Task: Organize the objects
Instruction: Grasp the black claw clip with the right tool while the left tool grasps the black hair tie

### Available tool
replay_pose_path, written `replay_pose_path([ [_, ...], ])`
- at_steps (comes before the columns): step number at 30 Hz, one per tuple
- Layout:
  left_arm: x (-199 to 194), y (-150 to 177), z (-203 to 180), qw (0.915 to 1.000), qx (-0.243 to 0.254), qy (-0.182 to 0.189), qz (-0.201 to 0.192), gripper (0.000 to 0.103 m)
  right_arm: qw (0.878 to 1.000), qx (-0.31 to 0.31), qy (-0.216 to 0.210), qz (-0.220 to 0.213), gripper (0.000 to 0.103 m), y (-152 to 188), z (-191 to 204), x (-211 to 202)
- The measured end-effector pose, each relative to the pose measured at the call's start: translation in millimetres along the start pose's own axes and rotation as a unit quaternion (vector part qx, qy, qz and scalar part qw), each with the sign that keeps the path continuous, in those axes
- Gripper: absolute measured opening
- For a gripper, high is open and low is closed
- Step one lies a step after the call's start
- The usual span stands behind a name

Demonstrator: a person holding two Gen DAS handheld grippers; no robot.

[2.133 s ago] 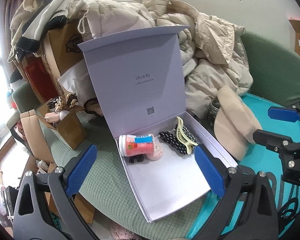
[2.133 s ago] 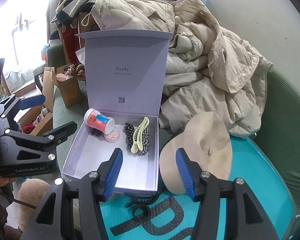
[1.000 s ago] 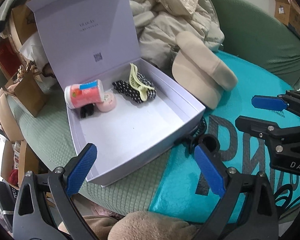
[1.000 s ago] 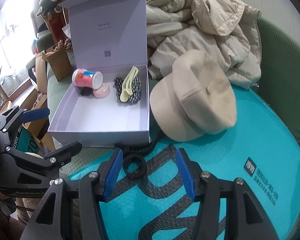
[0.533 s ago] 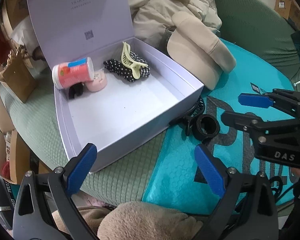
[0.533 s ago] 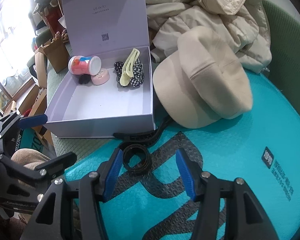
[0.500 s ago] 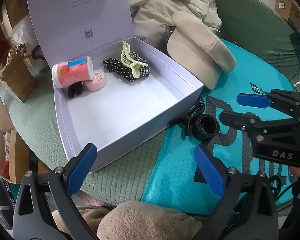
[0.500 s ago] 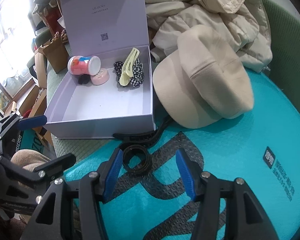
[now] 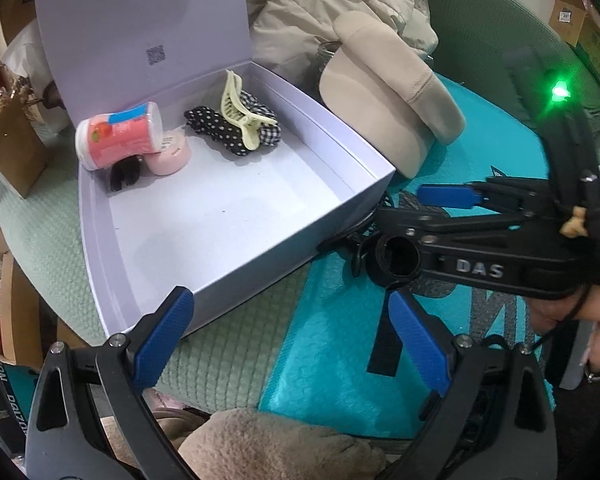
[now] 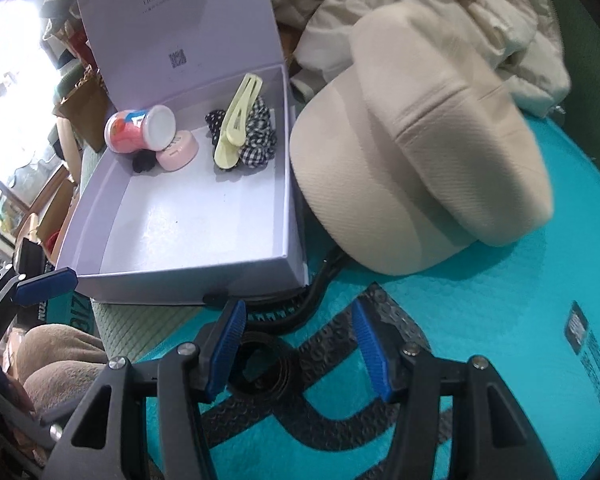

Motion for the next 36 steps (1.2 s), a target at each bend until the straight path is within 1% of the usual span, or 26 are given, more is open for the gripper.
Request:
replay_pose_path([
  [2,1.1,-0.3,-2.5,1.0,0.002,0.004,0.002,0.098,1.0,0.005,-0.008,0.008,0.056,-1.3,-2.4,7.9],
  [4,2.6,0.1,-5.4,0.9999,0.008,0.005,0.006,0.098,1.0,0.014,-0.025,0.006,0.056,-3.3,-5.1,12.9],
  [7,4.0,0.4,-7.0,0.9999,0.013,0.006,0.009,0.098,0.999,0.01,-0.035,0.0,0.056,-3.0,-6.2,13.7],
  [9,3.8,0.8,-7.2,0.9999,0.011,0.006,0.009,0.098,0.999,0.01,-0.05,-0.006,0.051,-0.4,-6.7,12.9],
  [10,4.2,0.9,-7.5,0.9999,0.011,0.006,0.011,0.098,0.998,0.014,-0.057,-0.007,0.046,0.3,-7.0,12.3],
  [13,4.7,0.9,-8.9,0.9998,0.011,0.009,0.014,0.098,0.998,0.013,-0.058,-0.011,0.044,3.3,-6.6,10.1],
  [15,4.5,0.8,-10.5,0.9998,0.013,0.009,0.013,0.098,0.998,0.013,-0.056,-0.015,0.037,5.4,-6.0,8.2],
  [16,4.3,1.1,-11.8,0.9998,0.014,0.01,0.013,0.098,0.998,0.012,-0.054,-0.017,0.031,5.8,-5.7,7.7],
  [17,4.4,1.1,-12.8,0.9997,0.015,0.012,0.013,0.098,0.998,0.014,-0.056,-0.017,0.03,7.0,-6.7,6.9],
  [22,6.2,1.7,-17.8,0.9993,0.015,0.029,0.019,0.098,0.997,0.02,-0.065,-0.021,0.028,13.1,-7.7,5.6],
  [27,5.2,3.5,-22.9,0.9987,0.024,0.041,0.018,0.098,0.998,0.021,-0.051,-0.018,0.028,24.9,-8.1,-3.5],
  [29,4.7,5.6,-27.0,0.9978,0.03,0.055,0.022,0.098,0.999,0.024,-0.043,-0.018,0.027,31.9,-10.5,-9.8],
  [31,5.6,8.4,-32.3,0.9959,0.031,0.08,0.029,0.098,0.999,0.032,-0.029,-0.018,0.023,39.9,-16.7,-17.2],
  [33,7.5,11.3,-38.6,0.9936,0.03,0.102,0.039,0.098,0.999,0.039,-0.012,-0.018,0.023,47.3,-21.2,-23.3],
  [34,8.9,14.0,-44.0,0.9916,0.032,0.117,0.045,0.098,0.999,0.043,-0.01,-0.017,0.023,51.1,-23.4,-25.5],
  [36,10.7,17.0,-52.5,0.9893,0.042,0.131,0.049,0.098,0.999,0.05,-0.009,-0.015,0.023,58.2,-26.7,-29.0],
])
Point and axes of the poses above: each gripper's, at about its wrist camera, not at the fingertips, and x roughly the way its jaws point, z to its left, y to its underside, the point moved 2 cm from there along x, roughly the way its jaws point, and after that the axes turned 5 degrees about -x, right-handed, at the moved point
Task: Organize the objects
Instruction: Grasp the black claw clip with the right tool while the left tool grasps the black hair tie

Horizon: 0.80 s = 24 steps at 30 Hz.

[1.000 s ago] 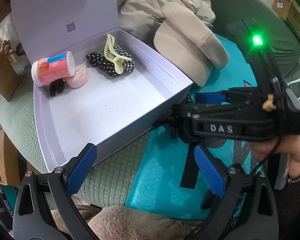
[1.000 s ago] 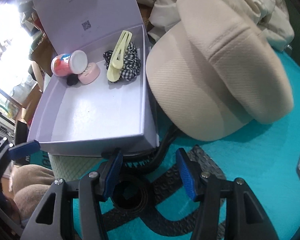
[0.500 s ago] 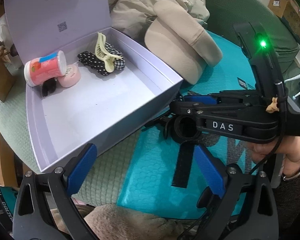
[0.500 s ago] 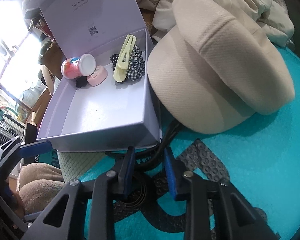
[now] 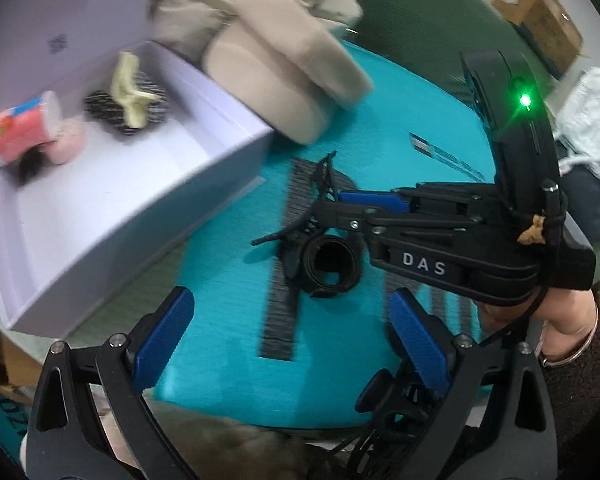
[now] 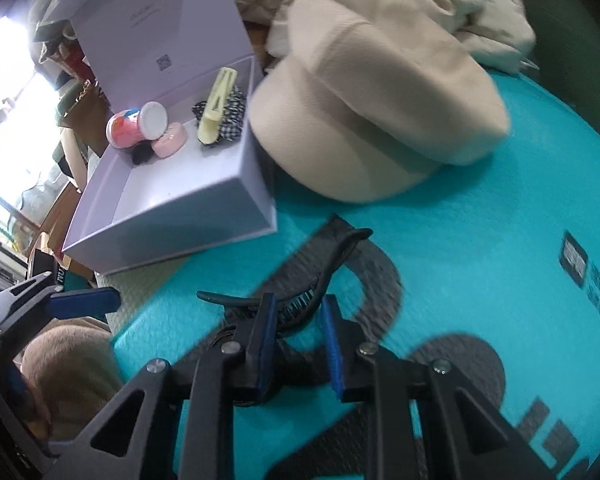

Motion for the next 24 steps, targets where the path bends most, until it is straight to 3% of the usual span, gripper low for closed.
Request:
replay_pose_path([
  [8,20.6,-0.6,-28.2,0.9995,0.029,0.012,0.002,0.098,0.997,0.047,0.056,0.004,0.023,23.8,-23.1,-16.5],
  [14,41.7,4.1,-48.0,0.9983,0.056,0.011,-0.002,0.097,0.995,0.084,0.047,-0.006,0.023,35.3,-40.0,-28.0],
  [18,53.0,2.4,-48.1,0.999,0.044,-0.002,-0.003,0.08,0.995,0.094,0.041,-0.015,0.027,33.4,-46.6,-34.7],
  [22,57.7,0.6,-35.2,1.0,0.0,0.001,-0.005,0.065,0.994,0.101,0.036,-0.02,0.052,28.1,-48.1,-34.0],
  [24,55.6,2.7,-34.8,0.9999,-0.004,-0.001,-0.013,0.059,0.993,0.112,0.021,-0.023,0.052,24.8,-48.3,-30.3],
])
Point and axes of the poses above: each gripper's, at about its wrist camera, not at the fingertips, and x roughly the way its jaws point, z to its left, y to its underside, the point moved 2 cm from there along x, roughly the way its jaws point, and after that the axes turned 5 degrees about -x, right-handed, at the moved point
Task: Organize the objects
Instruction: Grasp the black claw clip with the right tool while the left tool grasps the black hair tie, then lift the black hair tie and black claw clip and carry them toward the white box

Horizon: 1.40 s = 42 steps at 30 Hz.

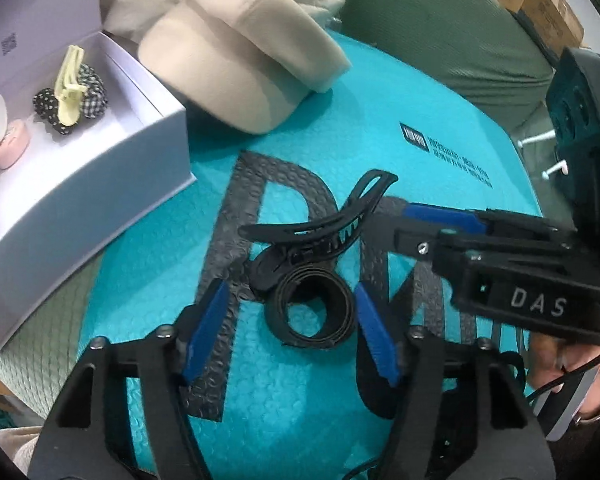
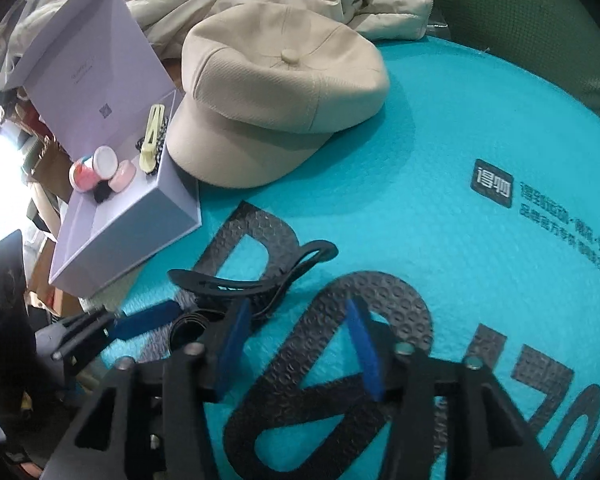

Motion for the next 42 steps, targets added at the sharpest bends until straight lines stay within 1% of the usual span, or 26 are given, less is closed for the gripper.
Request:
replay_pose_path([
  [1,-0.1,1.2,-0.4,1.0,0.0,0.0,0.0,0.055,1.0,0.01,-0.012,-0.001,0.052,-1.8,-1.0,1.9],
  [3,-1.1,3.3,-1.7,1.0,0.004,-0.001,-0.001,0.05,0.999,0.024,-0.025,-0.003,0.052,-6.0,-0.8,5.2],
  [4,-1.2,4.1,-1.9,1.0,0.005,-0.003,-0.001,0.047,0.999,0.026,-0.025,-0.004,0.052,-8.8,-0.3,6.4],
  [5,-1.6,4.3,-0.9,1.0,0.001,-0.003,-0.002,0.046,1.0,0.023,-0.017,-0.006,0.052,-12.0,1.3,7.5],
  [7,-4.7,3.2,4.3,0.9998,-0.015,-0.005,-0.008,0.044,1.0,-0.006,0.021,-0.015,0.052,-20.1,9.2,6.7],
  [9,-5.5,-0.1,11.0,0.9994,-0.03,-0.01,-0.016,0.043,0.998,-0.045,0.037,-0.025,0.052,-28.9,17.8,4.0],
  [10,-8.0,-0.2,14.1,0.9989,-0.04,-0.012,-0.022,0.042,0.997,-0.066,0.039,-0.028,0.052,-34.2,22.2,2.2],
  [13,-12.7,-0.5,19.5,0.9975,-0.054,-0.024,-0.039,0.042,0.994,-0.099,0.046,-0.029,0.052,-47.9,28.6,1.8],
  [14,-6.8,-4.7,11.3,0.9972,-0.056,-0.03,-0.041,0.042,0.993,-0.108,0.046,-0.03,0.052,-50.9,30.2,3.0],
  [15,-6.2,-4.5,11.0,0.997,-0.056,-0.034,-0.041,0.042,0.991,-0.123,0.04,-0.031,0.052,-55.0,32.0,6.4],
  [17,-3.8,-4.6,10.1,0.9969,-0.059,-0.037,-0.039,0.042,0.989,-0.143,0.038,-0.021,0.052,-61.7,32.2,18.0],
  [19,-5.5,-3.7,12.4,0.9967,-0.061,-0.038,-0.037,0.042,0.988,-0.149,0.038,-0.008,0.052,-63.8,27.9,29.4],
  [22,-5.4,-3.6,12.1,0.9966,-0.063,-0.038,-0.037,0.042,0.989,-0.141,0.031,0.031,0.052,-58.7,16.5,43.3],
  [30,-2.3,-5.3,9.6,0.9962,-0.068,-0.038,-0.038,0.042,0.988,-0.14,-0.012,0.059,0.052,-26.5,3.0,31.1],
  [34,-4.7,-4.8,8.5,0.9958,-0.071,-0.039,-0.043,0.042,0.989,-0.134,-0.016,0.053,0.052,-9.4,1.6,17.8],
  [37,-7.7,-3.8,4.4,0.9956,-0.062,-0.045,-0.053,0.042,0.99,-0.132,-0.034,0.039,0.052,2.7,5.3,6.6],
  [42,-21.7,-2.7,9.0,0.9959,-0.048,-0.055,-0.054,0.041,0.985,-0.162,-0.06,0.02,0.052,15.6,23.3,-3.4],
])
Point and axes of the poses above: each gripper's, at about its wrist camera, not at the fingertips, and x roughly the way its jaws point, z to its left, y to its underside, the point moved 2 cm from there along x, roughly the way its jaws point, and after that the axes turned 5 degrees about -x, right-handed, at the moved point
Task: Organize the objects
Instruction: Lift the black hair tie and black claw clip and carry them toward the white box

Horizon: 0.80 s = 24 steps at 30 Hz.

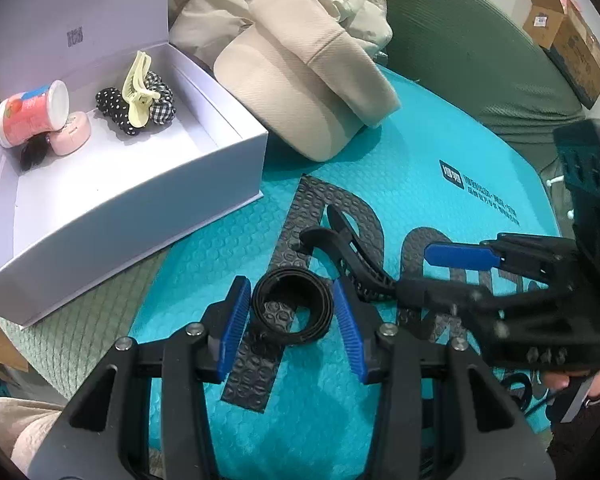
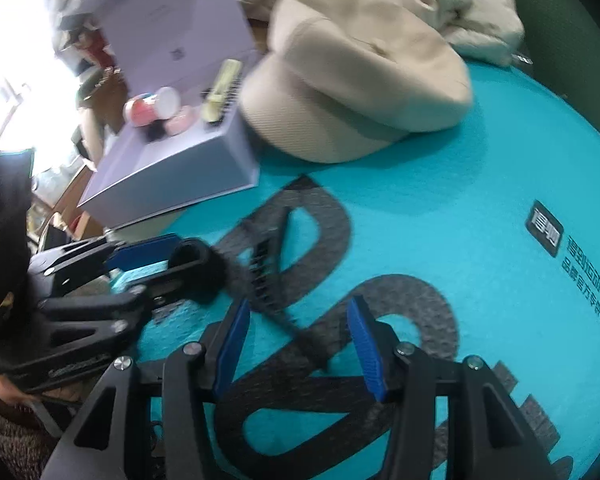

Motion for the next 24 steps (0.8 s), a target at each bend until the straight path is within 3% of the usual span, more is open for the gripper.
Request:
replay_pose_path([
  [5,-11.2,5.3,5.5,1.0,0.003,0.003,0.006,0.041,0.999,-0.032,0.01,0.005,0.052,-2.1,15.2,12.1],
  [12,-6.7,8.6,7.5,0.9999,-0.006,0.003,0.012,0.039,1.0,-0.014,0.013,0.0,0.043,-5.9,7.6,19.1],
  [15,-6.8,10.0,8.4,0.9998,-0.006,0.008,0.014,0.04,1.0,-0.016,0.015,0.012,0.023,-2.9,7.5,23.0],
  [16,-6.4,9.9,8.9,0.9998,-0.008,0.01,0.015,0.042,0.999,-0.016,0.023,0.017,0.019,-1.6,6.5,23.9],
  [20,-6.8,11.3,8.4,0.9995,-0.008,0.023,0.019,0.047,0.998,0.0,0.055,0.024,0.018,1.2,-1.4,20.0],
  [24,-7.9,12.3,5.3,0.9994,0.006,0.028,0.017,0.064,0.997,0.014,0.071,0.024,0.018,8.7,-6.8,14.3],
])
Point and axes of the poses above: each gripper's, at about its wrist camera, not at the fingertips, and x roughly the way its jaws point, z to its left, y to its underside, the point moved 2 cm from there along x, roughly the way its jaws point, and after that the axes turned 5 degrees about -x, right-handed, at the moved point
